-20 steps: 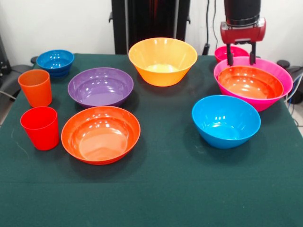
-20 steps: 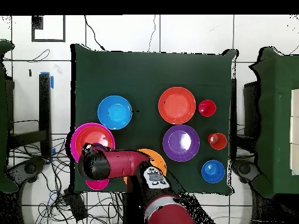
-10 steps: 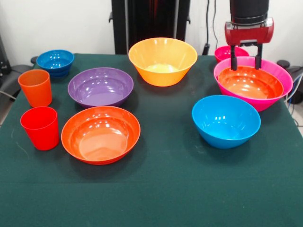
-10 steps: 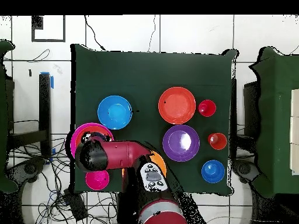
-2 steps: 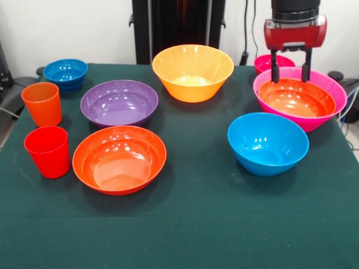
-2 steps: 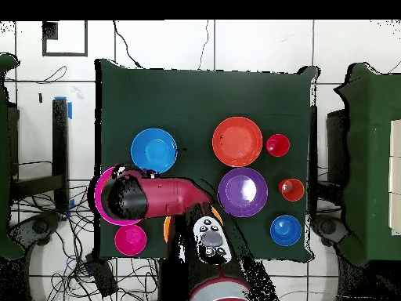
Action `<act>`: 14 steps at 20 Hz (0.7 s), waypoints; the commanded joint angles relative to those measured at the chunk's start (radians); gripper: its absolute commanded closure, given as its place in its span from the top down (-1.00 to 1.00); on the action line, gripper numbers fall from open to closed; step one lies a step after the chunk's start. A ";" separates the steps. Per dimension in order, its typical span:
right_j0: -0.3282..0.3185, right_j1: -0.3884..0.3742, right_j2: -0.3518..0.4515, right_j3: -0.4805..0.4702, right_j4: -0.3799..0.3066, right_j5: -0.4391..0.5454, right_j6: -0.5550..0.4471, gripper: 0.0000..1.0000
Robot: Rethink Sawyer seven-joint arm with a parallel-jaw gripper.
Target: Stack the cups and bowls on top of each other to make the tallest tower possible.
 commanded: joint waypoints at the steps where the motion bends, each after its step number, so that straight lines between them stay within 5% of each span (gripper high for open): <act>1: -0.029 -0.016 -0.001 -0.089 -0.061 0.166 -0.026 1.00; 14: -0.079 -0.014 0.008 -0.173 -0.119 0.232 -0.077 1.00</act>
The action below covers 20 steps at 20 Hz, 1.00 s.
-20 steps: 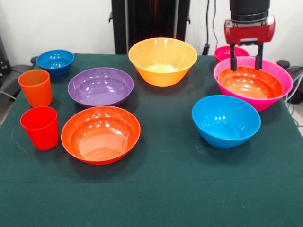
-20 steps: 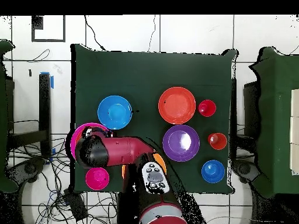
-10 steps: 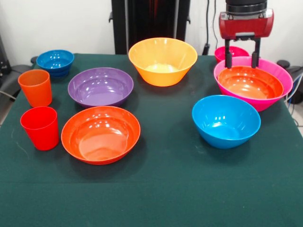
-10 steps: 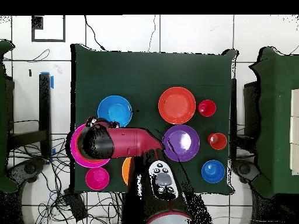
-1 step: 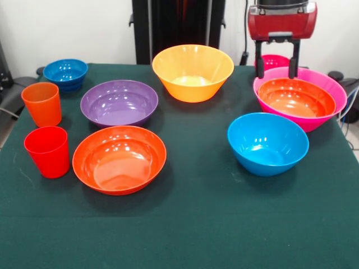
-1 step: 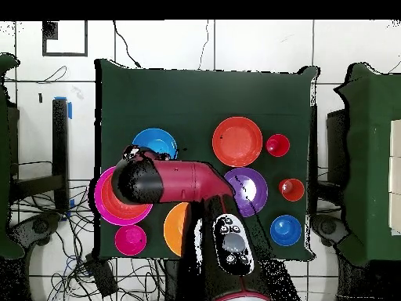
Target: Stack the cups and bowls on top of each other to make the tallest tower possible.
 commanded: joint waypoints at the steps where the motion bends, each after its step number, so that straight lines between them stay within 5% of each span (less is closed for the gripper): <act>1: -0.032 0.033 0.025 -0.079 -0.096 0.120 -0.077 1.00; 20: -0.080 -0.011 0.042 -0.191 -0.165 0.260 -0.124 1.00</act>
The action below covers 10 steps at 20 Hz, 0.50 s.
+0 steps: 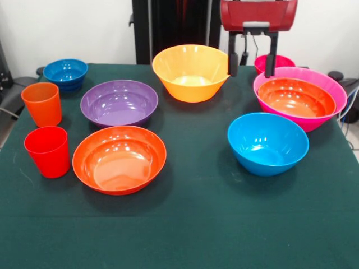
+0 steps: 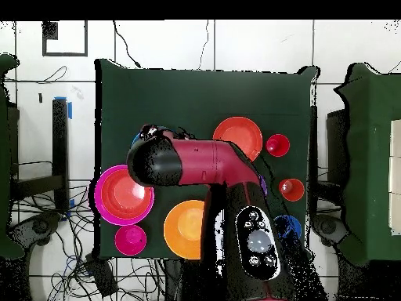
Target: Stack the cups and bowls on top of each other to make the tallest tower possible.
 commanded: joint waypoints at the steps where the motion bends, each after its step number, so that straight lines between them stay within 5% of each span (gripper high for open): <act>1: -0.030 0.008 0.044 -0.079 -0.087 0.175 -0.125 1.00; 10: -0.043 0.017 0.062 -0.152 -0.119 0.227 -0.139 1.00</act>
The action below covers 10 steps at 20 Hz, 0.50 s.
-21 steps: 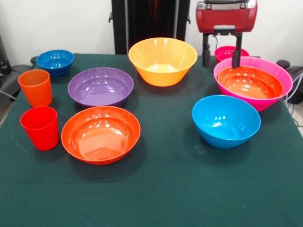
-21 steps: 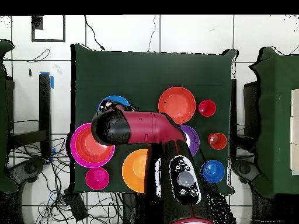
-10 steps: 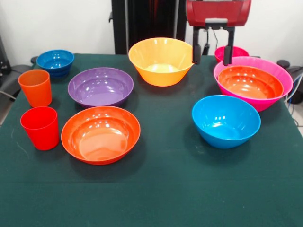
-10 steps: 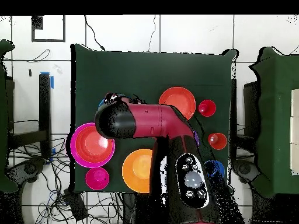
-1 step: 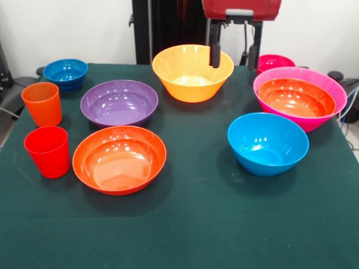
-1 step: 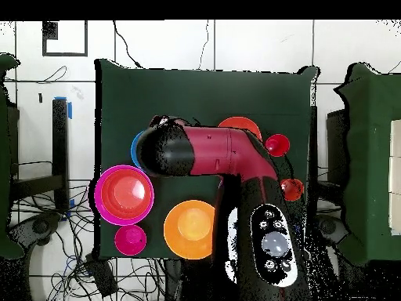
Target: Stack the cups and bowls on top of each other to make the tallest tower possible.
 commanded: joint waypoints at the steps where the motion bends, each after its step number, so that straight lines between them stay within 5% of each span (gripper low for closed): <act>1: -0.018 0.035 0.063 -0.078 -0.084 0.127 -0.143 1.00; 10: -0.030 0.049 0.075 -0.108 -0.102 0.133 -0.162 1.00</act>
